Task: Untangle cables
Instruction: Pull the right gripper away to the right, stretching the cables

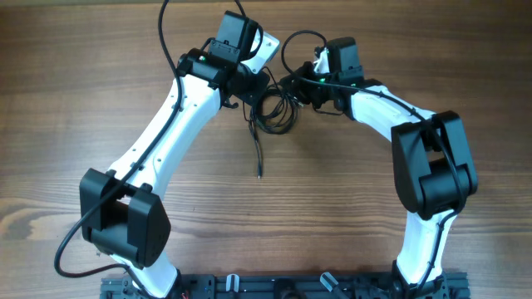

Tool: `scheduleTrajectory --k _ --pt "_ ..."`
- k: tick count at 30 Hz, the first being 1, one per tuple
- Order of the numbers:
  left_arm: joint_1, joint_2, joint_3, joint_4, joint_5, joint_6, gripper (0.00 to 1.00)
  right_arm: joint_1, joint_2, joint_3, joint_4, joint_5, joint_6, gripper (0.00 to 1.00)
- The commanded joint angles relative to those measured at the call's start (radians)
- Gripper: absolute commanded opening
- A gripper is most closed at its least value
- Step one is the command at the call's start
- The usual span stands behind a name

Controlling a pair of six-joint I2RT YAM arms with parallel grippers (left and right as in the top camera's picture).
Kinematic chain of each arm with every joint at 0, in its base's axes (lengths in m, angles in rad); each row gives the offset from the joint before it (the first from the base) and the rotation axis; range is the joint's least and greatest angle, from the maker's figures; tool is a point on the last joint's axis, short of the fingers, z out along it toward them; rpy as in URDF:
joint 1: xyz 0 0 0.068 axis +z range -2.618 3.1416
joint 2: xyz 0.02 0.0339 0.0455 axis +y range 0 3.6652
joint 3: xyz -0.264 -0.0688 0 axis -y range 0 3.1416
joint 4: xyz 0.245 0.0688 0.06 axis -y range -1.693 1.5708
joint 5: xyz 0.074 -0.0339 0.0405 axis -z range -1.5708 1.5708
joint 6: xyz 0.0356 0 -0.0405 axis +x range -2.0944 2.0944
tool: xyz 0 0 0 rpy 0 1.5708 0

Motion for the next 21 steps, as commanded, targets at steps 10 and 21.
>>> scheduleTrajectory --k 10,21 --pt "-0.003 -0.029 -0.003 -0.001 0.013 0.013 0.04 -0.039 0.01 -0.003 -0.015 -0.025 -0.022 0.22" --pt "-0.003 -0.029 -0.003 -0.001 0.013 0.016 0.04 -0.039 0.009 -0.003 -0.039 -0.101 -0.02 0.19"
